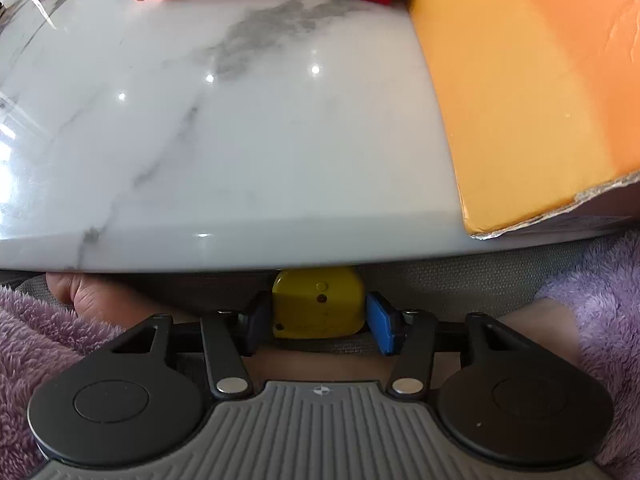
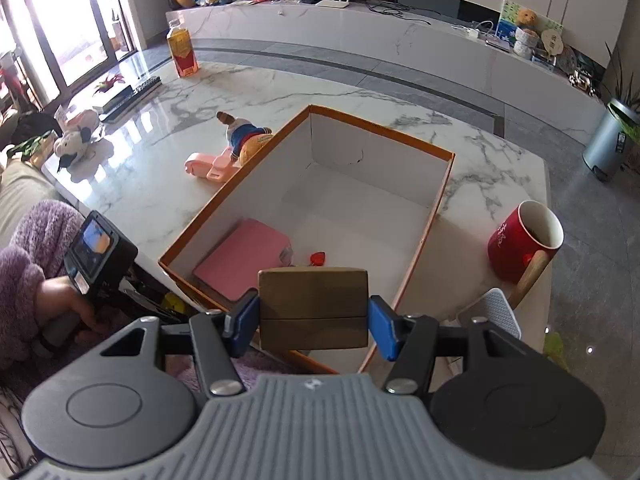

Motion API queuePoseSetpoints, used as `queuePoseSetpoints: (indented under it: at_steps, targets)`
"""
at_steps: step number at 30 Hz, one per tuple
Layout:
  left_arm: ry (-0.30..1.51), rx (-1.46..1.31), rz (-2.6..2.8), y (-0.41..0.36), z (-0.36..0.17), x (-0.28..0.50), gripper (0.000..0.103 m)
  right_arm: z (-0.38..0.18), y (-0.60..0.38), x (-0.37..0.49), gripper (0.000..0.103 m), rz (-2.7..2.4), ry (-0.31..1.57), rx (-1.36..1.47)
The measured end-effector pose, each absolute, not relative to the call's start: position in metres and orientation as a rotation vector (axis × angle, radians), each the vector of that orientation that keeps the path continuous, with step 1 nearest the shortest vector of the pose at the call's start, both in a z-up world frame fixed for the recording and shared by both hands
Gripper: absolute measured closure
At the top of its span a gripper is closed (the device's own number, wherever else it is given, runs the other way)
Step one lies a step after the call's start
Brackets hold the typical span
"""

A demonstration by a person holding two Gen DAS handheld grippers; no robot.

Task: Organize objects
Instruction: 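Grasp yellow tape measure with left tool while right tool grasps brown cube, then carry tape measure with left tool while right tool carries cube into orange box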

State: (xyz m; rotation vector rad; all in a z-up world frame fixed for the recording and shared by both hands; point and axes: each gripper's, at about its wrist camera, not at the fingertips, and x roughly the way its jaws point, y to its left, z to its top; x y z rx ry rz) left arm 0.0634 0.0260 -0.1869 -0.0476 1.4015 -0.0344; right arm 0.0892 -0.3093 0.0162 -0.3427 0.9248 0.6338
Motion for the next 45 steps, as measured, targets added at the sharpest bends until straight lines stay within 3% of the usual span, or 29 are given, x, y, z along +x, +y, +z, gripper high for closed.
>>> queuePoseSetpoints:
  at_steps: [7, 16, 28, 45]
  targets:
    - [1.37, -0.034, -0.073, 0.034, -0.172, 0.053, 0.044, 0.013, -0.311, 0.093, 0.043, 0.731, 0.926, -0.535]
    - [1.264, -0.054, -0.258, 0.055, -0.102, 0.018, 0.044, 0.003, -0.283, 0.111, 0.043, 0.885, 0.935, -0.879]
    - [1.032, 0.028, -0.493, -0.011, -0.005, 0.043, 0.044, -0.035, -0.226, 0.124, 0.043, 1.088, 1.065, -1.374]
    - [1.018, 0.089, -0.618, -0.046, -0.01, 0.113, 0.044, -0.097, -0.206, 0.175, 0.042, 1.308, 1.448, -1.314]
